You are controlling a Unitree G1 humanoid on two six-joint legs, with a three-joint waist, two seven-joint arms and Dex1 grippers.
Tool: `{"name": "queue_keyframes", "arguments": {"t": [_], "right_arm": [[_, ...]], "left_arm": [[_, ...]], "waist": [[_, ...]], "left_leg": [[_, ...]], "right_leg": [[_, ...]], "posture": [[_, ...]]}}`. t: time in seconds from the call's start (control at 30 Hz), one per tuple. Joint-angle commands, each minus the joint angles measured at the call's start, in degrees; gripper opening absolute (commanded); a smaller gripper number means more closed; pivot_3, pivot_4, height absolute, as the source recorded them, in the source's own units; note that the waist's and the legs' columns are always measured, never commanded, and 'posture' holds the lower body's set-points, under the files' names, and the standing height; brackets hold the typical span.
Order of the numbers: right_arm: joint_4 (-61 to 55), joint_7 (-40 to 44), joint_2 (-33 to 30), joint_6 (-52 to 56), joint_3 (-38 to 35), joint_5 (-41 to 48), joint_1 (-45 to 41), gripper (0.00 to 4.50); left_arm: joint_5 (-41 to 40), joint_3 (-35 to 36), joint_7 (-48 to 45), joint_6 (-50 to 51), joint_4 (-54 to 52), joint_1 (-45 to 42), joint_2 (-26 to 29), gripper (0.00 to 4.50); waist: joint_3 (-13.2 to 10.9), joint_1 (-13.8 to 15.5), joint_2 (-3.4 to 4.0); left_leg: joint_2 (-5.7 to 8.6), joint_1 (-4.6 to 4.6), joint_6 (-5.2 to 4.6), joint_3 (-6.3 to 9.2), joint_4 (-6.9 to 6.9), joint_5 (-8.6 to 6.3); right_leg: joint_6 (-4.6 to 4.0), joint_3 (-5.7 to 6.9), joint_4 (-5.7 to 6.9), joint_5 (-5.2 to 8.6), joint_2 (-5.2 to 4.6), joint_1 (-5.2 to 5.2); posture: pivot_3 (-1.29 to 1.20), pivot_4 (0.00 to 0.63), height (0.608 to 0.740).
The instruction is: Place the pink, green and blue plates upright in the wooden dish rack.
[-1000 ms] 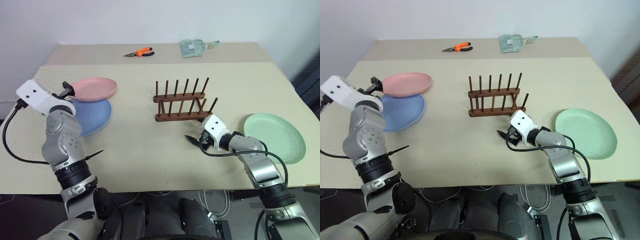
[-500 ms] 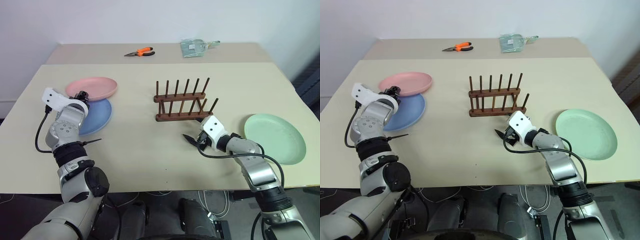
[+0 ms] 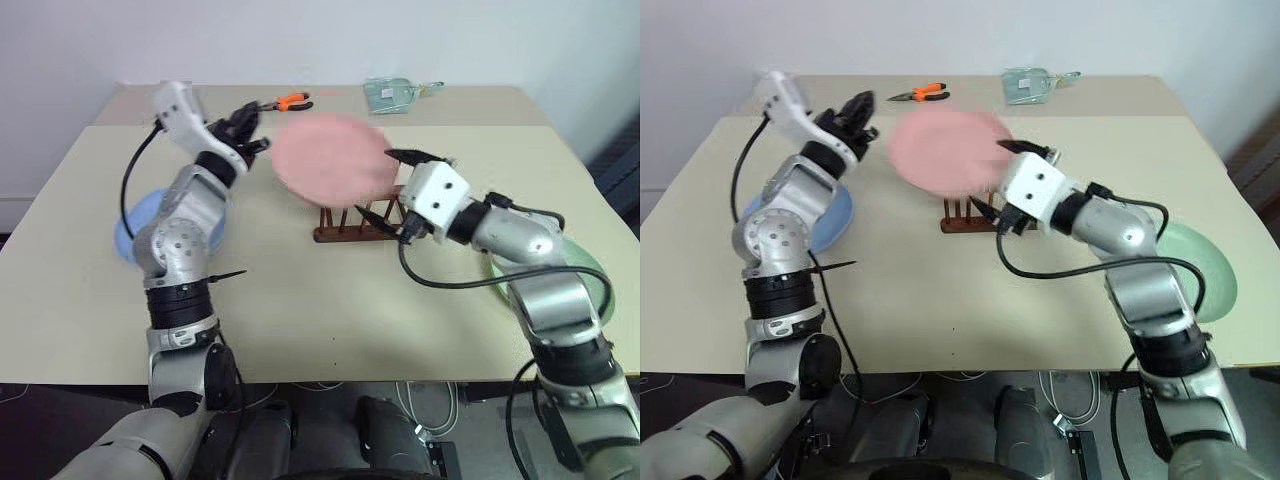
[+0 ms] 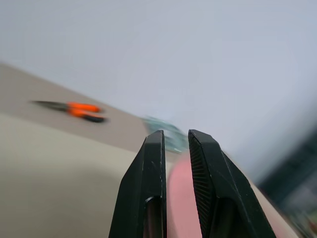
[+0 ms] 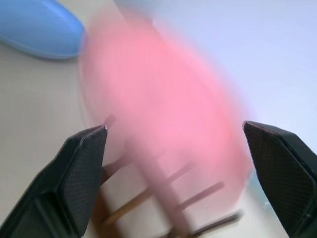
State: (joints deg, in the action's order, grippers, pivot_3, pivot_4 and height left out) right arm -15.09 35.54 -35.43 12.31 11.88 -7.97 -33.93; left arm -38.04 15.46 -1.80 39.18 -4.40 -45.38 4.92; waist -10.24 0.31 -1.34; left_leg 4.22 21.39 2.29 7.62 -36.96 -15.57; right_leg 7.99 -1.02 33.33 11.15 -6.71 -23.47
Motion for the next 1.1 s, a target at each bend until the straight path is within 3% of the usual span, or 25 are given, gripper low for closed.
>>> {"name": "queue_keyframes", "arguments": {"t": [0.03,0.2,0.4,0.53,0.7,0.83,1.1], "right_arm": [[4.5,-2.6,-2.3,-9.2,4.1,-10.1,-4.3,4.50],[6.6,-2.1,-2.1,-11.5,2.7,-10.3,-3.2,4.50],[5.3,-1.1,-2.4,-11.0,0.6,-9.9,-0.7,4.50],[3.5,-0.7,-2.4,-9.6,-0.5,-9.7,1.6,4.50],[1.8,-0.3,-2.2,-8.6,-0.9,-10.1,3.5,4.50],[1.4,-0.3,-2.3,-8.4,-0.9,-10.4,4.4,4.50],[1.0,-0.4,-2.2,-8.1,-1.0,-11.1,5.8,4.50]], "left_arm": [[-0.7,-3.2,2.8,2.1,-4.8,-1.7,-2.6,0.76],[-0.3,-3.7,4.0,2.8,-5.4,-0.5,-4.1,0.76],[1.6,0.0,5.9,1.3,-1.5,0.9,-1.3,0.76],[0.8,6.9,9.1,0.2,4.2,-0.9,1.9,1.96],[-5.9,13.2,13.2,7.5,9.3,-2.8,2.0,4.49],[-11.6,15.1,13.1,12.4,10.4,-2.3,0.2,4.49],[-15.5,12.2,7.7,16.3,10.8,0.4,-3.0,4.49]], "waist": [[0.0,0.1,-0.01],[0.0,0.2,-0.04],[0.0,0.2,-0.03],[0.0,0.2,-0.03],[0.0,0.4,-0.04],[0.0,0.5,-0.09],[0.0,0.1,-0.08]], "left_leg": [[0.00,0.01,0.00,0.00,0.00,0.00],[0.00,0.03,0.00,0.02,0.00,0.01],[0.00,0.01,0.00,0.01,0.00,0.01],[0.00,0.01,0.00,0.02,0.01,0.01],[0.00,0.02,0.00,0.04,-0.01,0.01],[0.03,0.04,0.00,0.08,-0.04,0.01],[0.01,0.01,0.03,0.06,-0.01,0.03]], "right_leg": [[0.00,-0.01,-0.01,0.00,0.00,-0.01],[0.01,-0.01,-0.03,0.00,0.00,0.00],[0.00,-0.01,-0.03,0.00,0.01,0.01],[0.00,-0.02,-0.03,0.00,0.01,0.00],[0.00,-0.01,-0.03,0.00,0.01,0.01],[0.01,0.00,-0.06,0.00,-0.01,0.04],[0.00,0.01,0.00,0.00,0.01,0.00]], "posture": [[0.00,0.150,0.740],[0.00,0.150,0.740],[0.00,0.150,0.740],[0.00,0.150,0.740],[0.00,0.150,0.740],[0.00,0.150,0.740],[0.00,0.150,0.740]]}}
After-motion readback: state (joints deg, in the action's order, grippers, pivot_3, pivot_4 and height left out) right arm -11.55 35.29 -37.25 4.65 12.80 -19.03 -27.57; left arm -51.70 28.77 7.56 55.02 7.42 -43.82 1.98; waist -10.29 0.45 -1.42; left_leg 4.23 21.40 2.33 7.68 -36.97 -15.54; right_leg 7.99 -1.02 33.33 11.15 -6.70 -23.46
